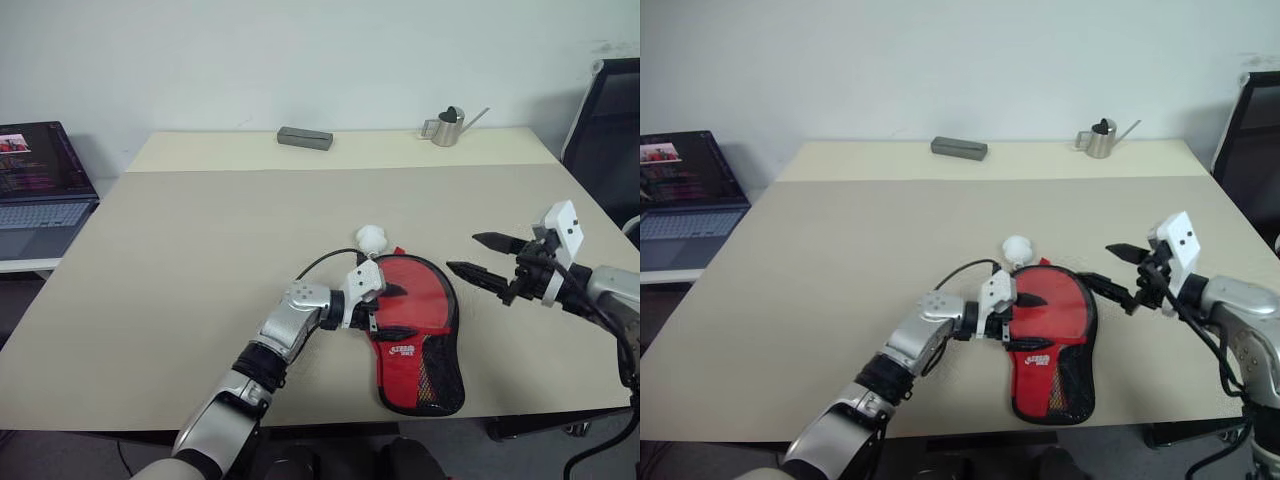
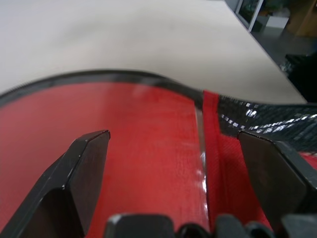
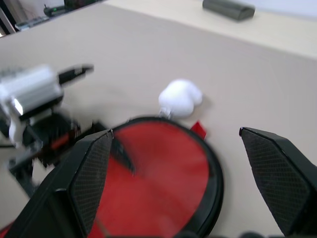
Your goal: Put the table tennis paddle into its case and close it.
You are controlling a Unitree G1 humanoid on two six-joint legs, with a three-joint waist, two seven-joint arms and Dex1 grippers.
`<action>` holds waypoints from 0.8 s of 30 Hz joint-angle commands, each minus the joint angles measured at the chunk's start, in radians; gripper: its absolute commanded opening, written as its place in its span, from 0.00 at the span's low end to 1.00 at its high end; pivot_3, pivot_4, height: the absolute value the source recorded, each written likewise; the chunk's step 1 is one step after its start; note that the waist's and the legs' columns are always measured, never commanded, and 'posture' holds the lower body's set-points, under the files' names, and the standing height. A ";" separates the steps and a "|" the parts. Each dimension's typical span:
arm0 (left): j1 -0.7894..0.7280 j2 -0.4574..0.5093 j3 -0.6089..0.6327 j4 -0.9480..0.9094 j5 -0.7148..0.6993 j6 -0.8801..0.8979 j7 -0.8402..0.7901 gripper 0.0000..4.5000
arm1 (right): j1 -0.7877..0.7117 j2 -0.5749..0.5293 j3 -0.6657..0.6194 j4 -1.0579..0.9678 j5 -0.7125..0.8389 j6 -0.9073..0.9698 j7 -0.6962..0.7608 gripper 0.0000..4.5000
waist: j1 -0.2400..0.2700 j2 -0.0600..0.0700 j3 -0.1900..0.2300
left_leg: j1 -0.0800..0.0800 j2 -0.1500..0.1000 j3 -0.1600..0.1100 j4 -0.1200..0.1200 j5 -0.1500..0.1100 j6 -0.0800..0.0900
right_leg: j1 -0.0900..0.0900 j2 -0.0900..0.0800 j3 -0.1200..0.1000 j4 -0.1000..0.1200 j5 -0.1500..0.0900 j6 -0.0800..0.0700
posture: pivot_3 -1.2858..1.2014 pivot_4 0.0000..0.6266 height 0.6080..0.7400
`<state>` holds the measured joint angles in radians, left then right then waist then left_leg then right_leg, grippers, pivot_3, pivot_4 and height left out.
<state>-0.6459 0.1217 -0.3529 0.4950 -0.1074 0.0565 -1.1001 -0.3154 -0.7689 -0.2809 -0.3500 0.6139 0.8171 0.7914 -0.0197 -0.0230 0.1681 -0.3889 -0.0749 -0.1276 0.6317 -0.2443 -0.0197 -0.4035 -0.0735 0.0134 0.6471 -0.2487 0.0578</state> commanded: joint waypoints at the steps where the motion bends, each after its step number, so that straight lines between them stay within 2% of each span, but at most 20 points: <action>1: -0.003 -0.027 -0.013 0.021 0.017 -0.040 0.009 0.99 | -0.062 -0.016 0.018 0.011 0.026 -0.002 0.021 1.00 | 0.000 0.000 0.000 | 0.000 0.000 0.000 0.000 0.000 0.000 | 0.000 0.000 0.000 0.000 0.000 0.000 | 0.52 0.24 1.00; 6: 0.011 -0.040 -0.027 0.031 0.039 -0.065 0.007 0.99 | -0.217 0.034 0.130 0.104 -0.013 0.005 -0.006 1.00 | -0.004 0.001 0.000 | 0.000 0.000 0.000 0.001 0.000 0.000 | 0.000 0.000 0.000 0.001 0.000 0.000 | 0.52 0.24 1.00; 15: 0.025 -0.056 -0.029 0.024 0.049 -0.066 0.013 0.99 | -0.589 0.278 0.330 0.553 -0.204 -0.013 -0.156 1.00 | -0.006 0.002 -0.001 | 0.000 0.000 -0.001 0.003 0.000 0.000 | 0.000 0.000 0.000 0.002 0.000 0.000 | 0.52 0.24 1.00; 24: 0.020 -0.053 -0.026 0.019 0.049 -0.065 0.016 0.99 | -0.748 0.446 0.416 0.994 -0.404 -0.176 -0.216 1.00 | -0.008 0.003 -0.002 | -0.002 -0.001 -0.001 0.007 0.001 -0.001 | -0.002 0.000 0.000 0.004 0.001 0.000 | 0.52 0.24 1.00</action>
<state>-0.6322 0.0748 -0.3659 0.5156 -0.0661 -0.0091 -1.0823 -1.0146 -0.3314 0.1403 0.6143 0.2385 0.6774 0.5934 -0.0274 -0.0195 0.1660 -0.3907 -0.0760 -0.1285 0.6388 -0.2437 -0.0202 -0.4053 -0.0734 0.0141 0.6514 -0.2481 0.0573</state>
